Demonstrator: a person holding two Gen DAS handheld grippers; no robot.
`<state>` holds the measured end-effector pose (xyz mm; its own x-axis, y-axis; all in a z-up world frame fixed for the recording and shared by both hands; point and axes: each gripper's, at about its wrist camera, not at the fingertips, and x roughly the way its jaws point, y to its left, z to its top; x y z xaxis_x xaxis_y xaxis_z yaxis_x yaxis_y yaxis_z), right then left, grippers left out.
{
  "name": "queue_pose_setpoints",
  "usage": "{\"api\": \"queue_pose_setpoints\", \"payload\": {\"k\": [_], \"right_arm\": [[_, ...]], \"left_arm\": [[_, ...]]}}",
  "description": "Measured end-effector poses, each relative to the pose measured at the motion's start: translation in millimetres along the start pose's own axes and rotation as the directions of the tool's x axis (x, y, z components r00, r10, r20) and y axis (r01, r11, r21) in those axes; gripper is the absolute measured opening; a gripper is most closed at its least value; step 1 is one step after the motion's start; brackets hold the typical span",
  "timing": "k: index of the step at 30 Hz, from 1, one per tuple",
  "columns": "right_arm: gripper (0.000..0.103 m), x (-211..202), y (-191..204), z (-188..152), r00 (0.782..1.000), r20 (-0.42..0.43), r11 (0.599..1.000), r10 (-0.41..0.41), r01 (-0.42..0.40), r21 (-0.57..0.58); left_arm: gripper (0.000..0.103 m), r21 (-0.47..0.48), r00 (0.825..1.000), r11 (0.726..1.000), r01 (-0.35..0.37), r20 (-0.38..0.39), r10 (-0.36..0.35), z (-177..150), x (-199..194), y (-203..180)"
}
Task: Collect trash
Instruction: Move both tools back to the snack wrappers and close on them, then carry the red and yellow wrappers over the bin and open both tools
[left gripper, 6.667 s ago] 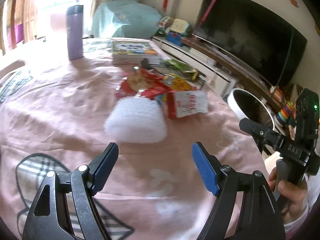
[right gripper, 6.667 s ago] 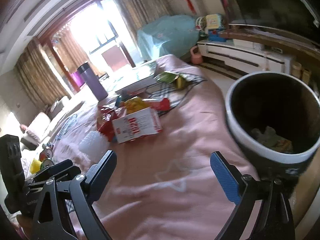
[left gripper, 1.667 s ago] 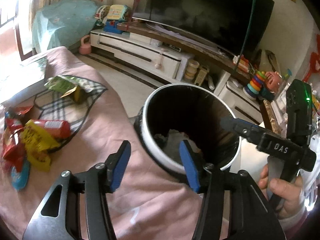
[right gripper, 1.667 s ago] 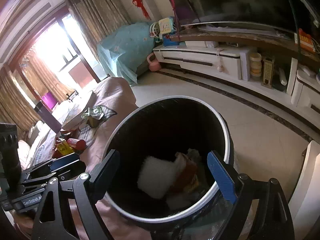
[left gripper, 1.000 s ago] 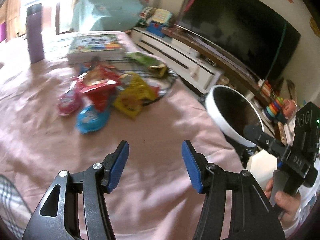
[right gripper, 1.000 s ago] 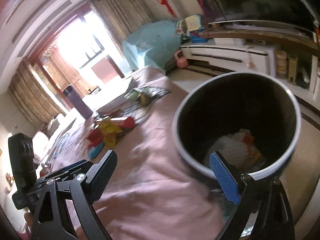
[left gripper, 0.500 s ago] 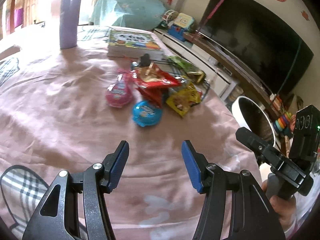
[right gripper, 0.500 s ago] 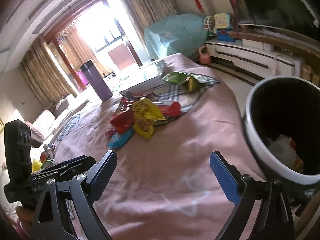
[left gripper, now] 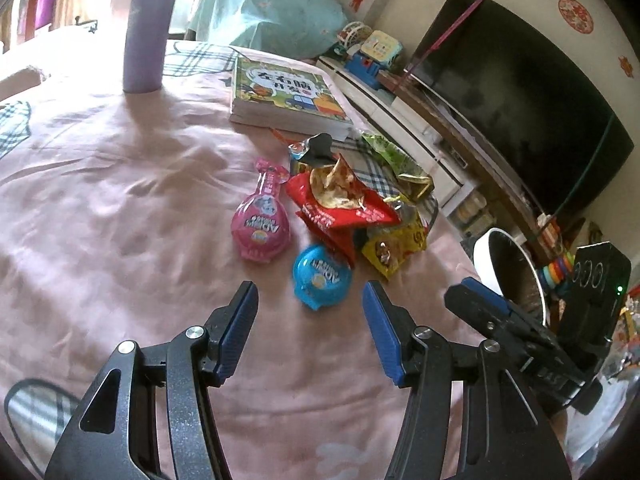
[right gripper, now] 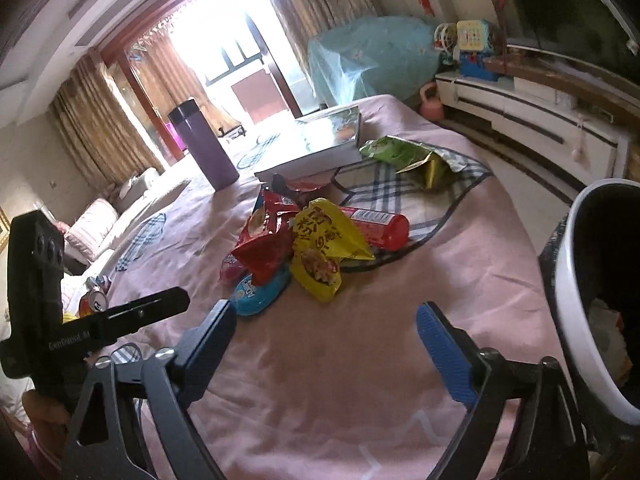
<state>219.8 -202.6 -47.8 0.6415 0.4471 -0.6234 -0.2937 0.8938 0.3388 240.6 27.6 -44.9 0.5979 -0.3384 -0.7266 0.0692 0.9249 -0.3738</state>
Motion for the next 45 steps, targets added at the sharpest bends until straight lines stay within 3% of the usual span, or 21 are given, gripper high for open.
{"api": "queue_pose_setpoints", "payload": {"k": [4, 9, 14, 16, 18, 20, 23, 24, 35, 45], "right_arm": [[0.075, 8.3, -1.7, 7.3, 1.0, -0.001, 1.0, -0.001, 0.001, 0.013], [0.071, 18.4, -2.3, 19.2, 1.0, 0.009, 1.0, 0.001, -0.001, 0.01], [0.062, 34.8, -1.2, 27.6, 1.0, -0.006, 1.0, 0.003, -0.003, -0.009], [0.046, 41.9, -2.2, 28.6, 1.0, -0.022, 1.0, -0.002, 0.002, -0.013], [0.034, 46.5, -4.1, 28.2, 0.999, -0.035, 1.0, -0.008, 0.007, -0.015], [0.026, 46.1, -6.9, 27.4, 0.999, -0.032, 1.0, -0.001, 0.001, -0.009], [0.016, 40.2, -8.6, 25.8, 1.0, -0.022, 1.0, -0.008, 0.007, -0.005], [0.009, 37.4, -9.2, 25.1, 1.0, -0.019, 1.0, -0.003, 0.003, -0.002], [0.008, -1.6, -8.5, 12.1, 1.0, 0.011, 1.0, 0.019, -0.019, -0.004], [0.008, -49.6, -30.8, -3.0, 0.998, 0.064, 0.999, -0.018, 0.015, 0.046]], "left_arm": [[0.055, -0.004, 1.0, 1.0, 0.006, 0.004, -0.006, 15.5, 9.1, 2.0], [0.055, -0.019, 1.0, 1.0, 0.013, -0.016, -0.013, 34.8, 27.3, 5.8], [0.053, -0.055, 0.995, 0.996, 0.07, -0.068, -0.074, 46.8, 49.1, 10.0], [0.045, -0.045, 0.993, 0.996, 0.083, -0.077, -0.086, 48.9, 55.9, 8.0], [0.021, -0.024, 0.993, 0.996, 0.084, -0.086, -0.086, 48.9, 60.2, 4.9], [0.005, -0.002, 0.993, 0.997, 0.082, -0.087, -0.082, 47.3, 61.2, 1.1], [0.003, 0.031, 0.995, 0.997, 0.076, -0.063, -0.074, 41.4, 53.3, -5.1], [0.003, 0.038, 0.996, 0.996, 0.076, -0.053, -0.074, 39.4, 49.2, -6.9], [0.002, 0.078, 0.996, 0.993, 0.086, 0.028, -0.089, 17.0, 0.0, -22.3], [0.002, 0.151, 0.99, 0.979, 0.136, 0.009, -0.139, -6.5, -10.0, -63.8]]}}
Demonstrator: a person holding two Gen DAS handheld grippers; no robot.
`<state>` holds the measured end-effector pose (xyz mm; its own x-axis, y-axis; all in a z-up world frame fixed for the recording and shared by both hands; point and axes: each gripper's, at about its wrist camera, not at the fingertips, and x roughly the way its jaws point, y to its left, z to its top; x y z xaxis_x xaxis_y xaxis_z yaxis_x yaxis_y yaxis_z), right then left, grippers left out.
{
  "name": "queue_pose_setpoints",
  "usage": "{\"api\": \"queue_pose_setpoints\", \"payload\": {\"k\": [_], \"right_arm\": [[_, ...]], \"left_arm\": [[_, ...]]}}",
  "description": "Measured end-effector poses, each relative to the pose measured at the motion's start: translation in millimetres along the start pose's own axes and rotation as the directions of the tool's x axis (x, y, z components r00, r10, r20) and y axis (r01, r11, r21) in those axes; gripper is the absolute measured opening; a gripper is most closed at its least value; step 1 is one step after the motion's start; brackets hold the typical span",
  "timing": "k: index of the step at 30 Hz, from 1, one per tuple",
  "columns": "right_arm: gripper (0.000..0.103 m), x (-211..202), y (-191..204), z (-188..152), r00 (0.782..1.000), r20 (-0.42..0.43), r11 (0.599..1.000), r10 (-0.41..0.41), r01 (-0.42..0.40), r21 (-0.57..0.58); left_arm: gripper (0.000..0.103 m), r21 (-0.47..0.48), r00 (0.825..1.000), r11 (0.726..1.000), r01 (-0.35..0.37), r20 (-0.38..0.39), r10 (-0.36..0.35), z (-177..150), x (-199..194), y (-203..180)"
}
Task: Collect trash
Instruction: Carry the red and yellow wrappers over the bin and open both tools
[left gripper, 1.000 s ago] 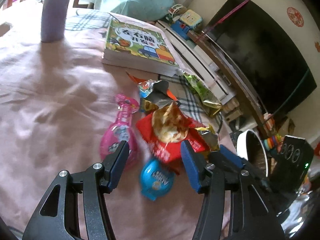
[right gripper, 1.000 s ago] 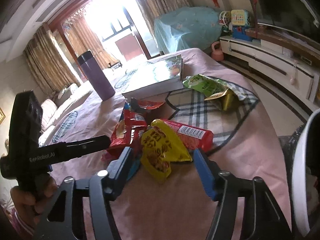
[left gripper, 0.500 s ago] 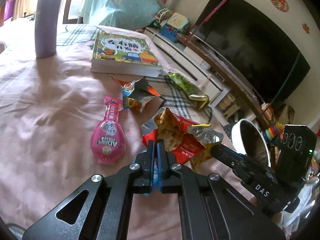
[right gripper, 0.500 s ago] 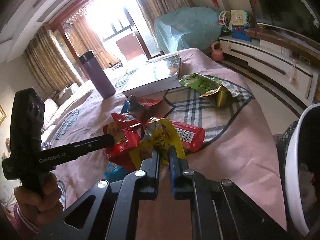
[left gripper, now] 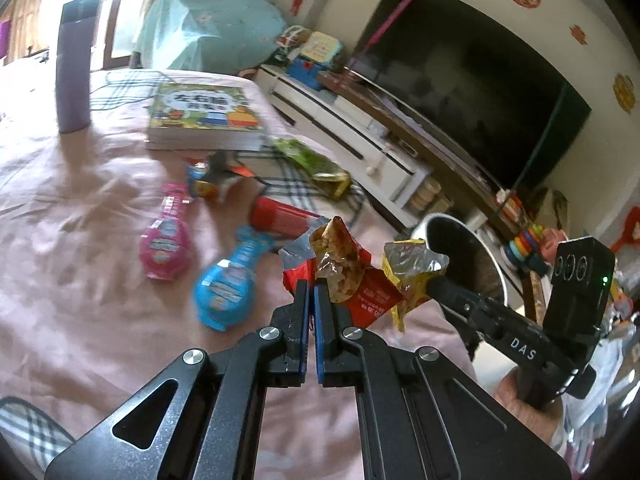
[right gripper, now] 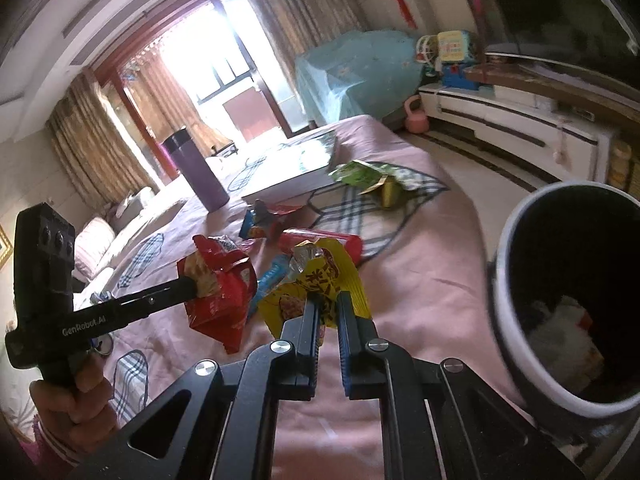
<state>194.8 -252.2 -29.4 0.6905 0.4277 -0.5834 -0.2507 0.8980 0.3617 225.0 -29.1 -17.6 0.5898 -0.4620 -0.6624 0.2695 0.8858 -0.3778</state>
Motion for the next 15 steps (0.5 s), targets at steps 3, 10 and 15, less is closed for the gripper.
{"api": "queue_pose_setpoints", "payload": {"k": [3, 10, 15], "right_arm": [[0.008, -15.0, -12.1, -3.2, 1.0, 0.018, 1.0, -0.017, 0.017, 0.024], [0.008, -52.4, -44.1, -11.2, 0.995, 0.065, 0.994, -0.072, 0.066, 0.088], [0.008, -70.8, -61.7, -16.9, 0.99, 0.088, 0.988, -0.11, 0.099, 0.122]], "left_arm": [[0.002, 0.033, 1.0, 0.999, 0.022, -0.011, -0.022, -3.4, 3.3, -18.6], [0.002, 0.092, 0.998, 0.994, 0.062, -0.033, -0.06, -7.9, 12.5, -58.4], [0.002, 0.124, 0.996, 0.989, 0.081, -0.045, -0.076, -9.1, 18.4, -82.5]]}}
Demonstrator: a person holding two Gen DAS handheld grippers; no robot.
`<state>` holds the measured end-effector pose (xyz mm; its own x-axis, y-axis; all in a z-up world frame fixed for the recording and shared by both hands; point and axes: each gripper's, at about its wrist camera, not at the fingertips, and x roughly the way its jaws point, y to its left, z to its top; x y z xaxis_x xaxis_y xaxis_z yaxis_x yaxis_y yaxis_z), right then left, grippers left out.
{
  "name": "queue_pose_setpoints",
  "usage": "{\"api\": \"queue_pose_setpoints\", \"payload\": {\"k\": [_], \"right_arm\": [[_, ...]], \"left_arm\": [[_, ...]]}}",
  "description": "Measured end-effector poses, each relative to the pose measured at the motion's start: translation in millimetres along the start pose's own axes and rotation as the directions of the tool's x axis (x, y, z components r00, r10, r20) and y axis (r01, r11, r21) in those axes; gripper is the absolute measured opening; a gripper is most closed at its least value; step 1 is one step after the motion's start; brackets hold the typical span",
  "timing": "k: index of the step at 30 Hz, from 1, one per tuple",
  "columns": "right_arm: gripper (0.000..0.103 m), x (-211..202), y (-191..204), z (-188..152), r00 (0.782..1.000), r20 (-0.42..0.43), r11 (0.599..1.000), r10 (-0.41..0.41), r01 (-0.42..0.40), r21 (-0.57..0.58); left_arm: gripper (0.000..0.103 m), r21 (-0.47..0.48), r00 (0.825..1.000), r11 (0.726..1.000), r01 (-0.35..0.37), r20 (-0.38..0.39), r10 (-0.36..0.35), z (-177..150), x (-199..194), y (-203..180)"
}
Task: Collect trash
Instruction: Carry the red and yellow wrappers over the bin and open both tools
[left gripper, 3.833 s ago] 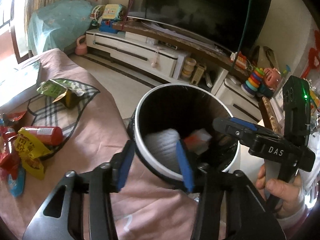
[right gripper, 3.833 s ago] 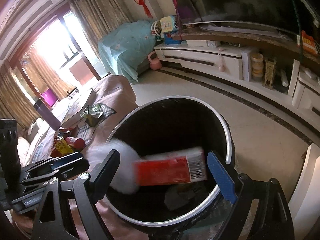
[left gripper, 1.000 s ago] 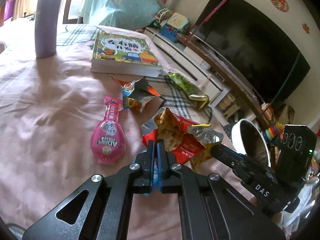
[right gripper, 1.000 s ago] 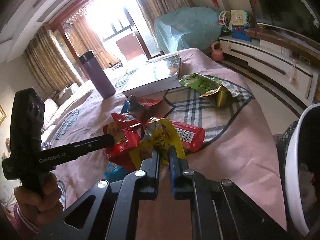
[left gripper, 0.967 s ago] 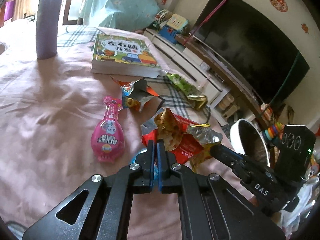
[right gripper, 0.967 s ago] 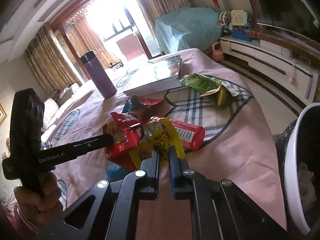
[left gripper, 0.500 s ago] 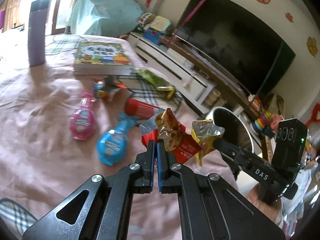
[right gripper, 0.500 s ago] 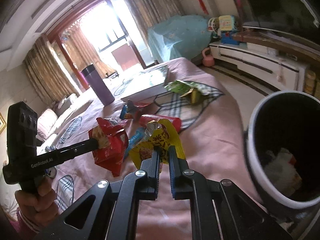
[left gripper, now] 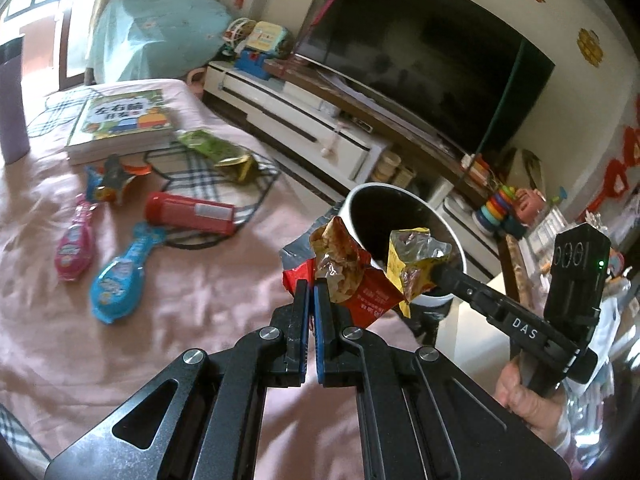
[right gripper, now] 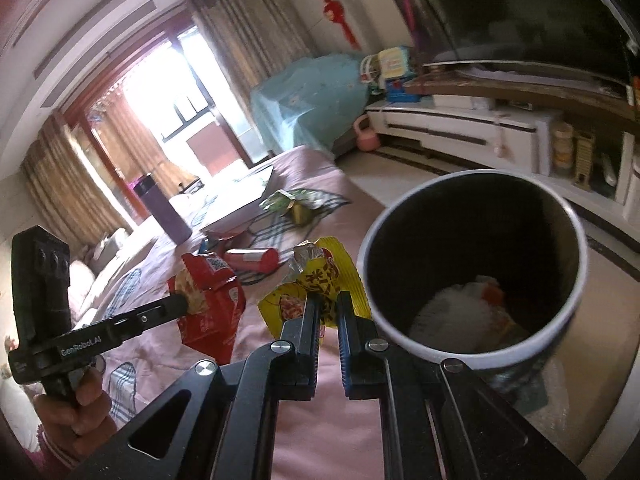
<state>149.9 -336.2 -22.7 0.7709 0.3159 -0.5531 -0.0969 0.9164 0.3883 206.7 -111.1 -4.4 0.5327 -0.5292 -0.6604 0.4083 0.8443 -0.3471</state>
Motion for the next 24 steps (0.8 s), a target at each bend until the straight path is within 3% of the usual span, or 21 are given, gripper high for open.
{"api": "queue_pose_setpoints", "payload": {"k": [24], "right_arm": [[0.008, -32.7, -65.2, 17.1, 0.99, 0.067, 0.989, -0.123, 0.118, 0.085]], "left_arm": [[0.002, 0.111, 0.999, 0.993, 0.029, -0.045, -0.024, 27.9, 55.2, -73.4]]}}
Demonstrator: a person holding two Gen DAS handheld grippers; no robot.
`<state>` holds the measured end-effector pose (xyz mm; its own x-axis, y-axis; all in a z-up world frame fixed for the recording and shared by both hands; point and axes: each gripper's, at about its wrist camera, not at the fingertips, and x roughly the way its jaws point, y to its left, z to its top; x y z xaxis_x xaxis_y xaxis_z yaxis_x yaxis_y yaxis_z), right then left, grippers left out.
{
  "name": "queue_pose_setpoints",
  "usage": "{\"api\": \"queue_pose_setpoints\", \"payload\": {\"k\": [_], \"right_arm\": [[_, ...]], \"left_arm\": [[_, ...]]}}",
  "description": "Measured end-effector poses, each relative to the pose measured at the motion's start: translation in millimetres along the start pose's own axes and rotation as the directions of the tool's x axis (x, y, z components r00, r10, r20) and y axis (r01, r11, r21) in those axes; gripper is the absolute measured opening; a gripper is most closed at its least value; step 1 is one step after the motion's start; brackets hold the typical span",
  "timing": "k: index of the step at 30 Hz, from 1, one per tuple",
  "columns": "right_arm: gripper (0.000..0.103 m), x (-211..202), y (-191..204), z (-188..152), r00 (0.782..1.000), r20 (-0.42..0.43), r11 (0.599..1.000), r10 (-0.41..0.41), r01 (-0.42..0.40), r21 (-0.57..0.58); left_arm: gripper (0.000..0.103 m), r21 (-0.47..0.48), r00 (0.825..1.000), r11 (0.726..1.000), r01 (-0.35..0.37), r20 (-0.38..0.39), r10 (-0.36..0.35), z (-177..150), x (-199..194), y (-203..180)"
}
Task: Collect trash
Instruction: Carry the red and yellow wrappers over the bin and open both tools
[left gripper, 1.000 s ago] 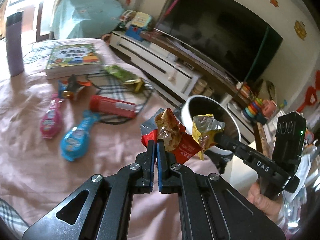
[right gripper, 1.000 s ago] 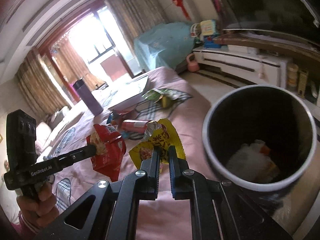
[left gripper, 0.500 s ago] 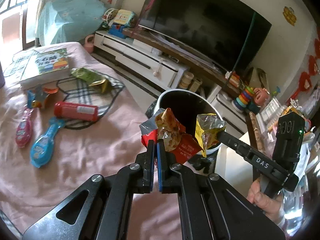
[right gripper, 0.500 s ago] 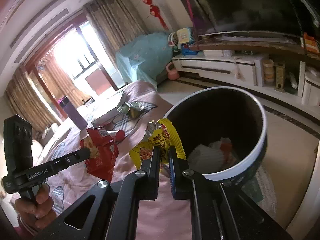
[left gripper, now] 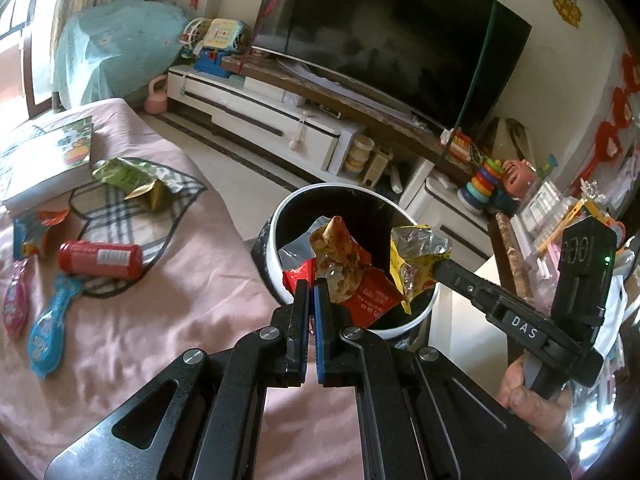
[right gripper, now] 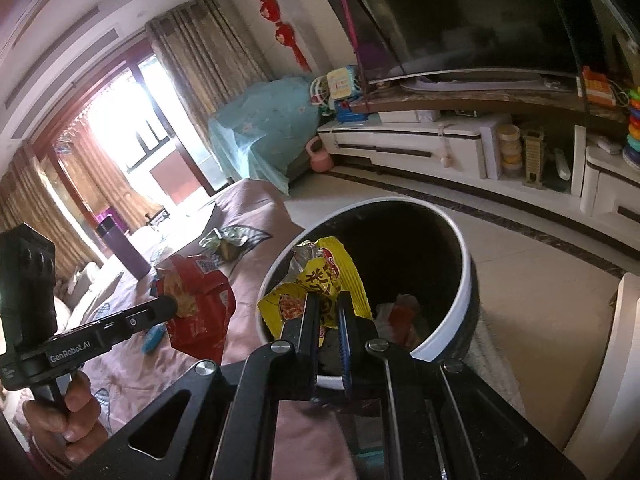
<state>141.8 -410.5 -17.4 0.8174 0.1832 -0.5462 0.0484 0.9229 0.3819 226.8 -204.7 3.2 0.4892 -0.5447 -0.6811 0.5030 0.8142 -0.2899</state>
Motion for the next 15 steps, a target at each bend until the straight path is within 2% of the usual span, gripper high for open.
{"api": "queue_pose_setpoints", "payload": {"k": [15], "right_arm": [[0.009, 16.4, -25.1, 13.5, 0.998, -0.028, 0.999, -0.053, 0.053, -0.004]], "left_arm": [[0.002, -0.014, 0.999, 1.0, -0.002, -0.054, 0.002, 14.4, 43.5, -6.0]]}}
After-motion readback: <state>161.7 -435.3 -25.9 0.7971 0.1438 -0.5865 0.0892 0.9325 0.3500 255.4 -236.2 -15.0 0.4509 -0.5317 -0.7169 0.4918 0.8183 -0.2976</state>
